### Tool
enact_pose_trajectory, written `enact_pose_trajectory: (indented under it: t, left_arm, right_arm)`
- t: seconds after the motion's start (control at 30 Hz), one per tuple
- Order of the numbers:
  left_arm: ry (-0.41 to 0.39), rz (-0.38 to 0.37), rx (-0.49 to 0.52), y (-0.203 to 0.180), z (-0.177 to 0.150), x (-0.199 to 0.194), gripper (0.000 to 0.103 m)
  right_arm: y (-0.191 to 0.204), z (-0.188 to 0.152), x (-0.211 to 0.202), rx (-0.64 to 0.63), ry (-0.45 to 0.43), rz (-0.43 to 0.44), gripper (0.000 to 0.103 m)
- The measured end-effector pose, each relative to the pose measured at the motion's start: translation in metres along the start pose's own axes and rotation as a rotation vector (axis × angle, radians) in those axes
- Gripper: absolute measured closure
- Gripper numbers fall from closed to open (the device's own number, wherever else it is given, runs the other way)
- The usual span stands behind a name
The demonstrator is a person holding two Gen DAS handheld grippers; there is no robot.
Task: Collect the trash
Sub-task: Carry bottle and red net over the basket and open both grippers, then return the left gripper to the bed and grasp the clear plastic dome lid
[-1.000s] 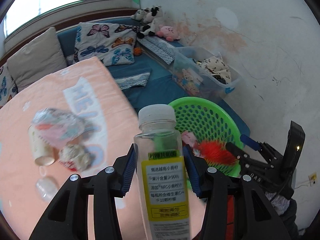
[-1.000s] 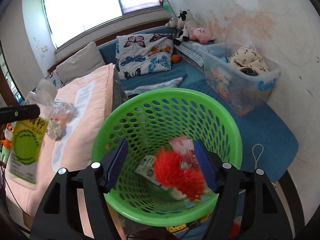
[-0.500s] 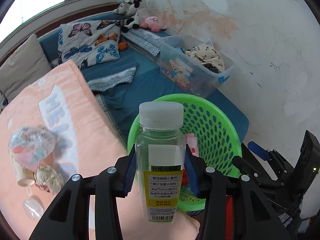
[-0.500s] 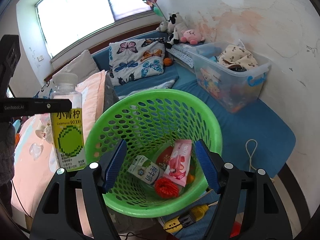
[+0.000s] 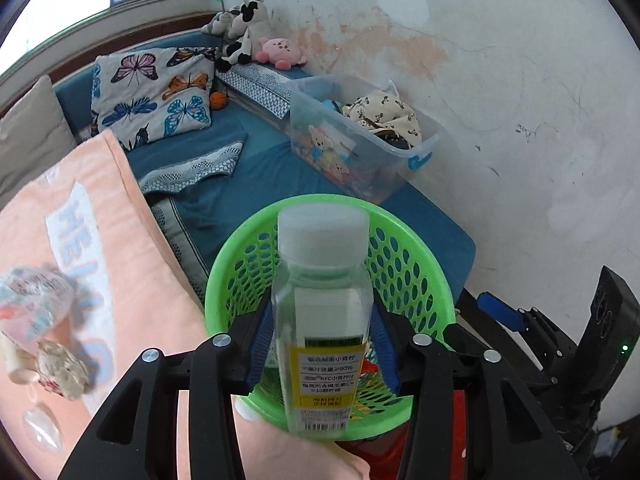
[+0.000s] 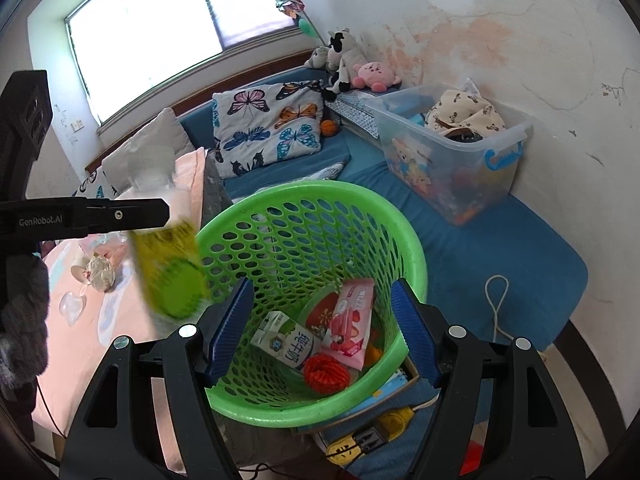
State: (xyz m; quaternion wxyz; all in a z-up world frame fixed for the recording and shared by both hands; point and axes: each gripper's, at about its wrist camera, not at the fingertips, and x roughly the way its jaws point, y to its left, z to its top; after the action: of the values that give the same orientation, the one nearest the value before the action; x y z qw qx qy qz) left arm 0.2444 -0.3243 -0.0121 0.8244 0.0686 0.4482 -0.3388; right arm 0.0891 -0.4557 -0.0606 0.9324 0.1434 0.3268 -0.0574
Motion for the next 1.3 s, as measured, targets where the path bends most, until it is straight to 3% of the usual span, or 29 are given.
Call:
enact_pose_trajectory:
  t: [0.13, 0.3, 0.47, 0.6, 0.87, 1.13, 1.3]
  left_arm:
    - [-0.026, 0.000, 0.016, 0.000, -0.006, -0.007, 0.040]
    - [-0.066, 0.036, 0.044, 0.004, -0.018, -0.026, 0.032]
    - [-0.091, 0.064, 0.002, 0.028, -0.038, -0.051, 0.018]
    - [-0.117, 0.109, -0.046, 0.052, -0.055, -0.069, 0.013]
    - [-0.142, 0.206, -0.187, 0.111, -0.092, -0.101, 0.011]
    - [-0.125, 0.325, -0.250, 0.174, -0.129, -0.117, 0.011]
    - [-0.105, 0.361, -0.314, 0.215, -0.153, -0.121, 0.014]
  right_arm:
    - [0.003, 0.000, -0.001, -0.005, -0.001, 0.007, 0.032]
    - [0.015, -0.001, -0.007, -0.019, -0.009, 0.026, 0.032]
    - [0.031, 0.000, -0.010, -0.042, -0.015, 0.051, 0.031]
    - [0.047, 0.000, -0.011, -0.067, -0.016, 0.068, 0.029]
    - [0.084, 0.001, -0.006, -0.116, -0.010, 0.120, 0.028]
    - [0.121, 0.001, 0.006, -0.164, 0.004, 0.176, 0.027]
    - [0.144, 0.000, 0.015, -0.195, 0.018, 0.206, 0.027]
